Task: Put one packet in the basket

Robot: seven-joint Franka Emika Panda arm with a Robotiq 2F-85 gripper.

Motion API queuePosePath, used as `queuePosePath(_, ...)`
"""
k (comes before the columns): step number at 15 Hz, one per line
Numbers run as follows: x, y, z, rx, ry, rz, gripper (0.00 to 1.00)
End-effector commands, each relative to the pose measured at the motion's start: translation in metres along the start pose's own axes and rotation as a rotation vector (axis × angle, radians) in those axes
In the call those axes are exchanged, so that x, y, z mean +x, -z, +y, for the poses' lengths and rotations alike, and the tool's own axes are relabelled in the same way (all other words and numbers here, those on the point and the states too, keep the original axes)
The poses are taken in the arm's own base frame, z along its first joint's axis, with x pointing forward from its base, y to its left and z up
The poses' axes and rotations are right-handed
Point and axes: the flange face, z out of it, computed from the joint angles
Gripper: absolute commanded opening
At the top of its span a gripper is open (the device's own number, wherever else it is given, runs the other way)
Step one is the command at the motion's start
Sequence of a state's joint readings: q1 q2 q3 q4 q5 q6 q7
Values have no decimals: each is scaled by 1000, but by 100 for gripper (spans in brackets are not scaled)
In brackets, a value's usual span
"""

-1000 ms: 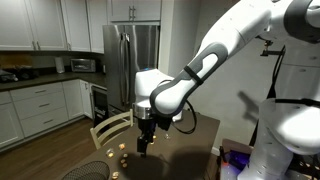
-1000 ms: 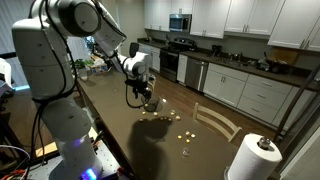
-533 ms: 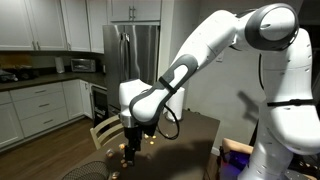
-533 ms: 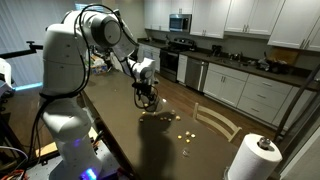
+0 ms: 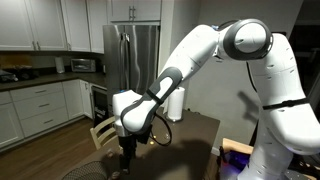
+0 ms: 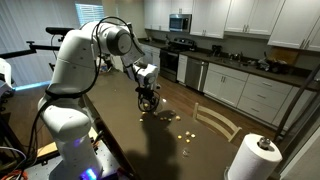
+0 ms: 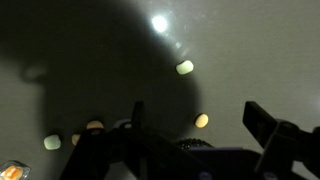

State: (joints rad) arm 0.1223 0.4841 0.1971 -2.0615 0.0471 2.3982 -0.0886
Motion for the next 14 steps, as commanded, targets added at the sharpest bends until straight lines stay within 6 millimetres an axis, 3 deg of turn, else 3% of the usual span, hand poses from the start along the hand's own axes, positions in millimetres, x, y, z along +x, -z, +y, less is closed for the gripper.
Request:
queuePosePath(1,13,-9,8,-12,38,22,100)
queuePosePath(14,26,-19,34,-70,31,90,100)
